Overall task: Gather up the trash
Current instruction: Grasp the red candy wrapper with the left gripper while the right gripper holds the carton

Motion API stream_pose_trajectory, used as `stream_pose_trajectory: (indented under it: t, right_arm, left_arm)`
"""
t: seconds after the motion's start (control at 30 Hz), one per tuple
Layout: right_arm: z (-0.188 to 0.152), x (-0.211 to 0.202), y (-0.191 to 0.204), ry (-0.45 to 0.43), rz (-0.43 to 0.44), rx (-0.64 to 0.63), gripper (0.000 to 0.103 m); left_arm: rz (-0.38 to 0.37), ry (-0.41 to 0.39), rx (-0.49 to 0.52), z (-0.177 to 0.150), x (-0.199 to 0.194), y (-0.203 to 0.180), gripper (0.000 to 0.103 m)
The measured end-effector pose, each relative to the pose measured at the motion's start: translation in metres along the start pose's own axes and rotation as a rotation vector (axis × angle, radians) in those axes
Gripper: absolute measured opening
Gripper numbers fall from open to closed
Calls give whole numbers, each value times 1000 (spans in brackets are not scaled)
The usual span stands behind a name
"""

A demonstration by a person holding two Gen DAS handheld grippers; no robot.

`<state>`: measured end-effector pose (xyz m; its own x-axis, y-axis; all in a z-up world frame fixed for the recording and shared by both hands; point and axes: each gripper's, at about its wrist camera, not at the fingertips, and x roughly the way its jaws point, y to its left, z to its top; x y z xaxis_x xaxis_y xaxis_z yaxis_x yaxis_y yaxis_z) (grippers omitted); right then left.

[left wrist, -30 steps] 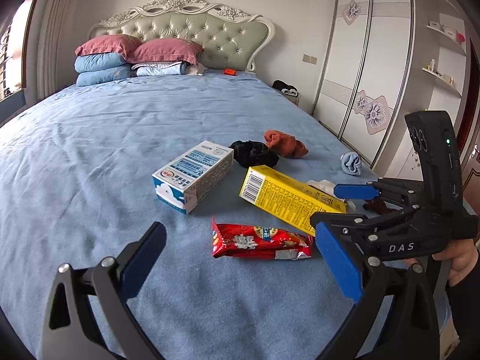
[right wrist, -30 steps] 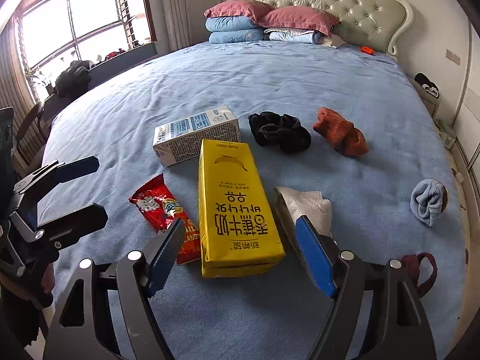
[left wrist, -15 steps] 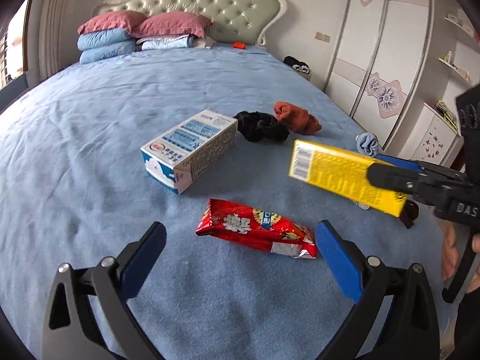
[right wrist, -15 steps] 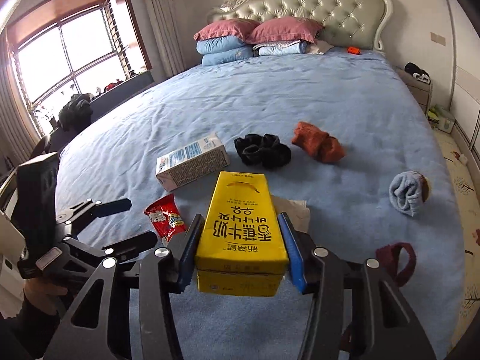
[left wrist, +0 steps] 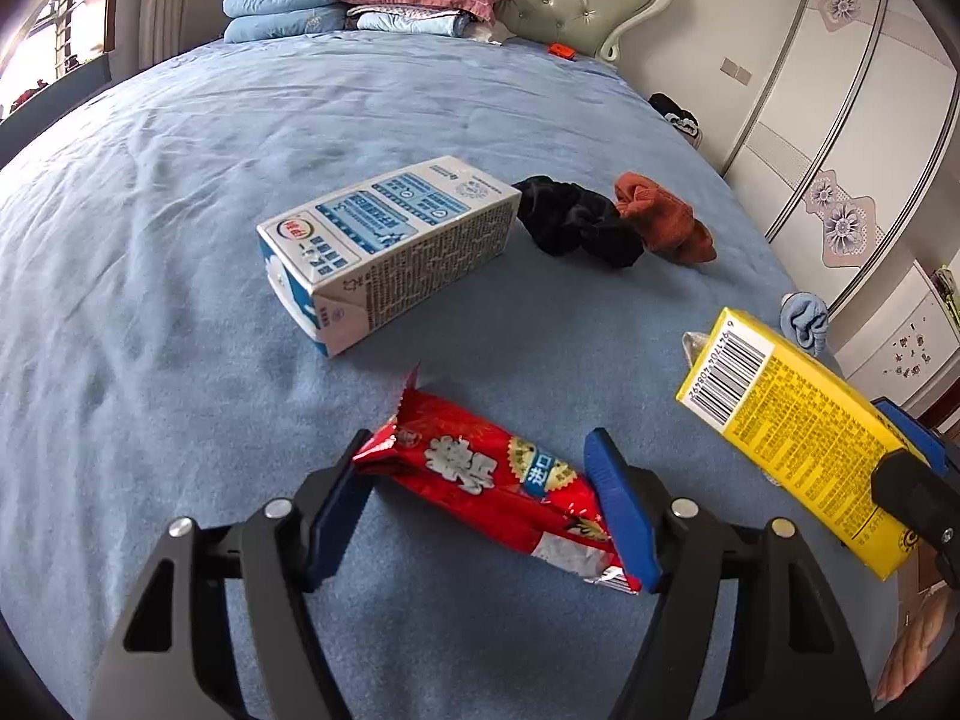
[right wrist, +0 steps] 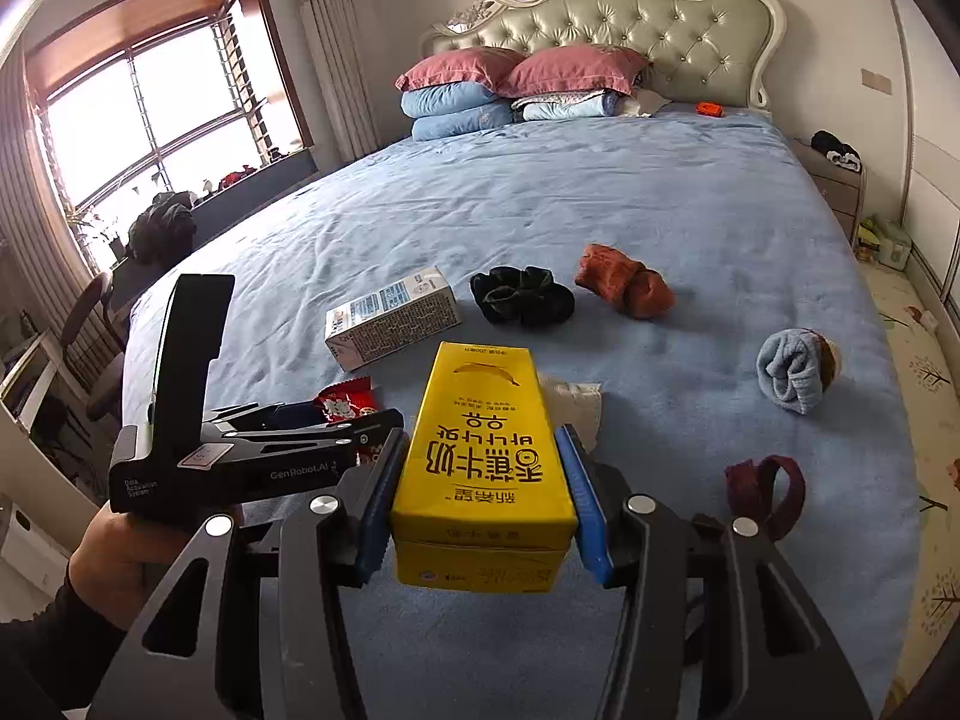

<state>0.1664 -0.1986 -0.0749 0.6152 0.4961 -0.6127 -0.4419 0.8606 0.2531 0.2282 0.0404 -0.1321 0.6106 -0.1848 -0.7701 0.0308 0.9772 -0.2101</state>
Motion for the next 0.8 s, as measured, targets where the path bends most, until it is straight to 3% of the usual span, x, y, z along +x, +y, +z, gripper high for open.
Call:
stream_pose_trajectory:
  t: [0.2, 0.4, 0.6, 0.8]
  right_arm:
    - [-2, -17, -6, -31, -6, 4, 49]
    - [-5, -46, -16, -84, -20, 17, 49]
    - [-21, -99, -44, -151, -73, 51, 49]
    - [-57, -165, -97, -216, -160, 135, 49]
  left_arm:
    - [-69, -24, 9, -9, -17, -7, 61]
    - [-128, -92, 85, -12, -52, -39, 60]
    - [-245, -103, 198, -14, -76, -101, 60]
    - [-330, -69, 313, -26, -71, -182, 60]
